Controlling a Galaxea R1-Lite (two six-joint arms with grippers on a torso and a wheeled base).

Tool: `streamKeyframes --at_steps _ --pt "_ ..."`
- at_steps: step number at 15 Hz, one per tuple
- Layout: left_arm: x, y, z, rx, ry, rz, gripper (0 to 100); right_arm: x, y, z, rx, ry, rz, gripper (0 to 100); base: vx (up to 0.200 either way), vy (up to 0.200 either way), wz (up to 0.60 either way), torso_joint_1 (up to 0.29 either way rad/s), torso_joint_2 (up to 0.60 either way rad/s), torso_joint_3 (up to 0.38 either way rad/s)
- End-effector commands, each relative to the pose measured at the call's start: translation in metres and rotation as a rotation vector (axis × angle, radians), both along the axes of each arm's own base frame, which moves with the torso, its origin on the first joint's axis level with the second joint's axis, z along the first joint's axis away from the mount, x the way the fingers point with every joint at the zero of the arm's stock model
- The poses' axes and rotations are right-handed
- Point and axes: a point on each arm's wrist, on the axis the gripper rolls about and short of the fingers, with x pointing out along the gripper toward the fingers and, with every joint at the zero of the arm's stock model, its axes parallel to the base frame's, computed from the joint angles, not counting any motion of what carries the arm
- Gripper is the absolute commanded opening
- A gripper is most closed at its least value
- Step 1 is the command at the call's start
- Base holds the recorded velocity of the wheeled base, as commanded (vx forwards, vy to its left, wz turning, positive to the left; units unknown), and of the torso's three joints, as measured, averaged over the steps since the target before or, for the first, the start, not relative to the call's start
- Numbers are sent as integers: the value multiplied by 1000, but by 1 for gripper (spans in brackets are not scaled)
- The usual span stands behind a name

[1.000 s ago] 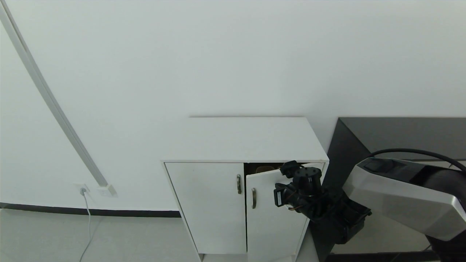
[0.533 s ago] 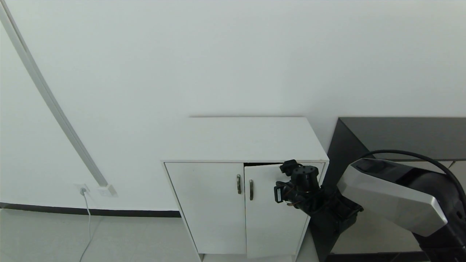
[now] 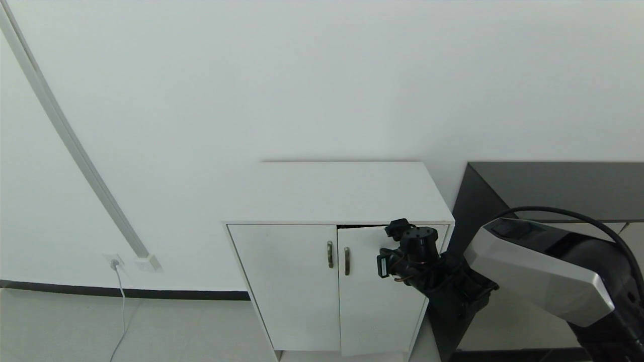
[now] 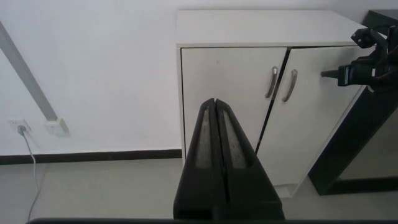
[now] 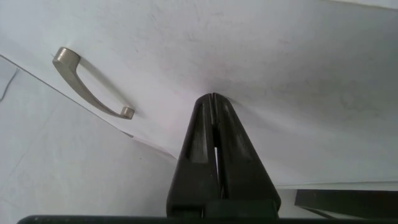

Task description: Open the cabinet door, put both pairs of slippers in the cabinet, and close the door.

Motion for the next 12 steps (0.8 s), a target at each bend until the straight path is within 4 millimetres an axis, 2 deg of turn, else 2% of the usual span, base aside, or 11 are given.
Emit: streamKeyframes --at_steps 1,12 --pt "0 0 0 0 1 -2 0 0 0 -1 -1 1 -1 0 0 0 0 0 0 0" --pt "0 0 0 0 1 -2 0 6 3 0 11 -19 -1 0 0 0 0 0 0 0"
